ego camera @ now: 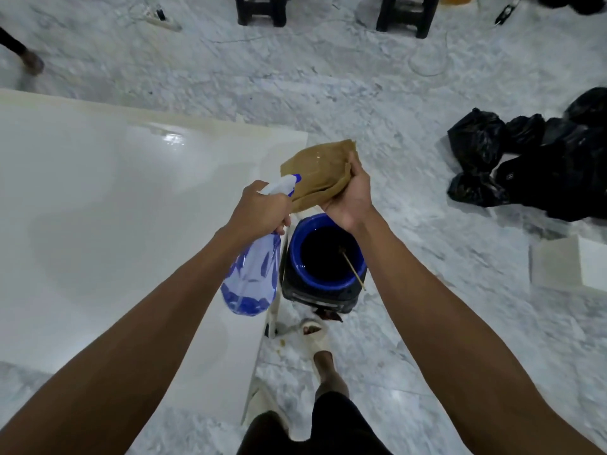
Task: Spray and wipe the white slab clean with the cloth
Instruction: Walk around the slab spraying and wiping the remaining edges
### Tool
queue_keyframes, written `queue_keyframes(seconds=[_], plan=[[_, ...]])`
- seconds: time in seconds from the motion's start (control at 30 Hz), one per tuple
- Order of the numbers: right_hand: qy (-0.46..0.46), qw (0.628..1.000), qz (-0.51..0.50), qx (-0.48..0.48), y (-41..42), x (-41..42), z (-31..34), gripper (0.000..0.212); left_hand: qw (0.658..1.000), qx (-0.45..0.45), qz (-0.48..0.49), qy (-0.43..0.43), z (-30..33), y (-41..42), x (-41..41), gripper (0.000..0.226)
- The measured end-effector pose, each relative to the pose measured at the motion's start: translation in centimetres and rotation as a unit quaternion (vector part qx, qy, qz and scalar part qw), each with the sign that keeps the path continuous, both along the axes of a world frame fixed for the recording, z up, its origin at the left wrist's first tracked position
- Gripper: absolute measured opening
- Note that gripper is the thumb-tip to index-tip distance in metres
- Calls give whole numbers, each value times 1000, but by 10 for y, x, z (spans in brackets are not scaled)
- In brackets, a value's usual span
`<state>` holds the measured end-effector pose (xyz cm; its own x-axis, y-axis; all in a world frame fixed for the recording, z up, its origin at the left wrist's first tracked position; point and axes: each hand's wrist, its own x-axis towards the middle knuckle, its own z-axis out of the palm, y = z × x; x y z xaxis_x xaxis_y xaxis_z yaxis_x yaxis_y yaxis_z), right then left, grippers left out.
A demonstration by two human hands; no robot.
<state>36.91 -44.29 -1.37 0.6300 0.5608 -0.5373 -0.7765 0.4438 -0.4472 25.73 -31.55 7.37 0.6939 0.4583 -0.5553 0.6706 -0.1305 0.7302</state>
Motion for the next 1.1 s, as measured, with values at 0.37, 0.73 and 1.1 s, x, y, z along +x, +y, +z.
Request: queue_keyframes(seconds=[0.37,0.73,1.1], plan=[[-170,934,-18,-315,51,66,-34,57,997,72,-10,-10,-5,37,42,42],[-420,628,252,-605,178,83,-141,101,993,113,16,-29,-32,86,73,19],[-508,422,196,-725,176,115,-143,75,993,120,14,2,-61,86,58,20]])
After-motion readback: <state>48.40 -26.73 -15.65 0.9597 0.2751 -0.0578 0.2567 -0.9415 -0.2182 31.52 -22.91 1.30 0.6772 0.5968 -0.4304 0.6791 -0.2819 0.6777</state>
